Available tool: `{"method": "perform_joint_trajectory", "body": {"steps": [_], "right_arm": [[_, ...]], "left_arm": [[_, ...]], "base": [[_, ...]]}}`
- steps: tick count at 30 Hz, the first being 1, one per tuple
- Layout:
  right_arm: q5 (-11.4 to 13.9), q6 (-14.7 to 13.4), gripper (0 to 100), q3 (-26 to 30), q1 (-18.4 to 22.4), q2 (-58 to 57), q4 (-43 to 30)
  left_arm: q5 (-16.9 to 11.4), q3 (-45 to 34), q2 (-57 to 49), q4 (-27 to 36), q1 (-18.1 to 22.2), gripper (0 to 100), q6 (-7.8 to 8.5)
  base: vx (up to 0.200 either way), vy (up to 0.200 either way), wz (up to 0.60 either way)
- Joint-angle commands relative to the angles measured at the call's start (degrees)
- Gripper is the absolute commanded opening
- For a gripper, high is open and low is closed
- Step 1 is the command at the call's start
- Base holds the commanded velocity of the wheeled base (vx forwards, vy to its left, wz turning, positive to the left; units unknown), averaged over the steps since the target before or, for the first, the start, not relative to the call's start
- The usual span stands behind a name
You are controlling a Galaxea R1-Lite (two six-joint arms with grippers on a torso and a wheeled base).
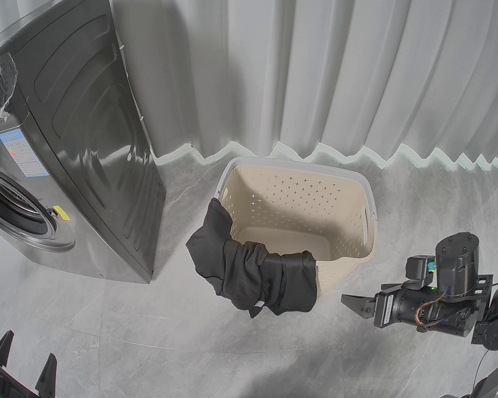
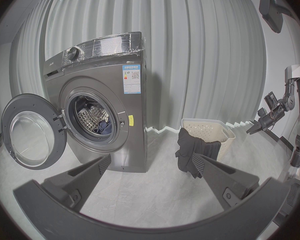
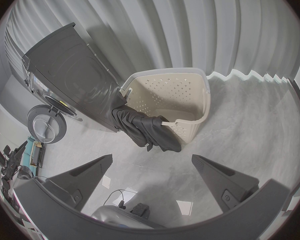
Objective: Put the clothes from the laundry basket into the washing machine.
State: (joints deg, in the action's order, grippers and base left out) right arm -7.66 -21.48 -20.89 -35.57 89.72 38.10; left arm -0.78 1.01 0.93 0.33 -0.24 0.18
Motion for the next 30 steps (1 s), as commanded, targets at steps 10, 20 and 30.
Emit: {"method": "perform_joint_trajectory", "body": {"steps": [10, 20, 30], "right_arm": [[-2.5, -3.4, 100, -5.6, -3.5, 19.0, 10.2], [-2.6, -5.7, 100, -12.1, -3.7, 29.6, 13.9], [-2.9, -5.7, 100, -17.4, -3.4, 37.4, 18.1]], "left_arm": [[0.0, -0.8, -0.8, 0.0, 0.0, 100, -0.01], [0.0, -0.8, -0.8, 0.0, 0.0, 100, -0.01], [0.0, -0.8, -0.8, 0.0, 0.0, 100, -0.01]], "base": [[0.0, 0.0, 0.0], [0.0, 0.0, 0.0], [0.0, 0.0, 0.0]]}}
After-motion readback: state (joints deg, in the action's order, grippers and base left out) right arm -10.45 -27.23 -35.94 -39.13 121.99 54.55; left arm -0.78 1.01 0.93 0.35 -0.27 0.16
